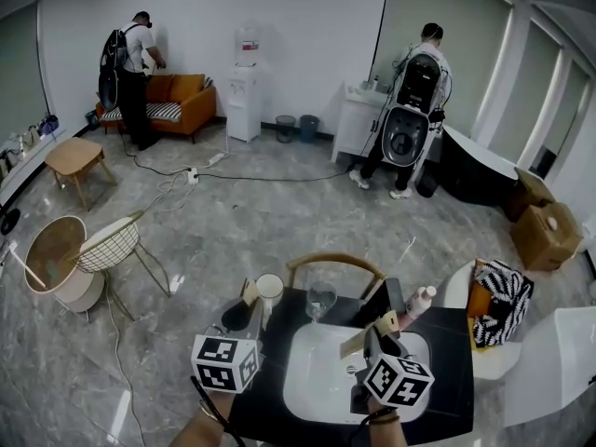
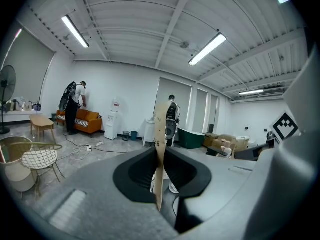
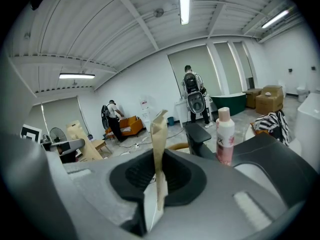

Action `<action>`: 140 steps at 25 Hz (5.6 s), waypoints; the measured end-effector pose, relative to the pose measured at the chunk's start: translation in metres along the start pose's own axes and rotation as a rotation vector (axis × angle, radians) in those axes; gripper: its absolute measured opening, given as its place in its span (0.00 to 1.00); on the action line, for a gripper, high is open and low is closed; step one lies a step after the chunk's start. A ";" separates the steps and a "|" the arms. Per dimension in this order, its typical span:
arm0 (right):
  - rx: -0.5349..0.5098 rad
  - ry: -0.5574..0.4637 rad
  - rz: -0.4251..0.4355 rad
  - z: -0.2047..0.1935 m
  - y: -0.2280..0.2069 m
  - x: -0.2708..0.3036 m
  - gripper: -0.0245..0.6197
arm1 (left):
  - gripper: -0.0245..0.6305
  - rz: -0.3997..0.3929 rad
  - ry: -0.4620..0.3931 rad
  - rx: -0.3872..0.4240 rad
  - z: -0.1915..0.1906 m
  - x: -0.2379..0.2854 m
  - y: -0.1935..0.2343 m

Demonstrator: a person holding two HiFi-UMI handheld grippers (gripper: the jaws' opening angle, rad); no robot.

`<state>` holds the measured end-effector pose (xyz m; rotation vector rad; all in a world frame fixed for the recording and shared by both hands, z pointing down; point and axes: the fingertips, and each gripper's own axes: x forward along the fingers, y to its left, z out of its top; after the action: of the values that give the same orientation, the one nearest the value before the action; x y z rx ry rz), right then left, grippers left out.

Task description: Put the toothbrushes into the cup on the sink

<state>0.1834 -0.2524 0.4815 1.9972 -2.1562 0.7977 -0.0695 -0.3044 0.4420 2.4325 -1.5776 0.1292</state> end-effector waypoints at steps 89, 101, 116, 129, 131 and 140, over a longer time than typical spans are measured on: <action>0.025 0.135 -0.014 -0.039 -0.025 0.038 0.09 | 0.37 0.069 0.082 -0.189 -0.076 0.095 0.059; 0.003 0.103 0.002 -0.034 -0.010 0.018 0.09 | 0.37 0.074 0.067 -0.210 -0.073 0.060 0.054; -0.074 0.041 0.030 -0.023 0.021 -0.003 0.09 | 0.36 0.077 0.033 -0.057 -0.060 -0.010 0.029; -0.139 -0.001 0.078 -0.011 0.048 -0.019 0.09 | 0.15 0.077 0.043 0.000 -0.054 -0.039 0.004; -0.151 -0.008 0.079 -0.010 0.050 -0.023 0.09 | 0.12 0.085 0.044 0.004 -0.054 -0.042 0.005; -0.157 -0.020 0.070 -0.009 0.053 -0.031 0.09 | 0.05 0.074 0.051 0.011 -0.055 -0.044 -0.001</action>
<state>0.1353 -0.2202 0.4597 1.8709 -2.2351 0.5983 -0.0835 -0.2510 0.4855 2.3606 -1.6493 0.2118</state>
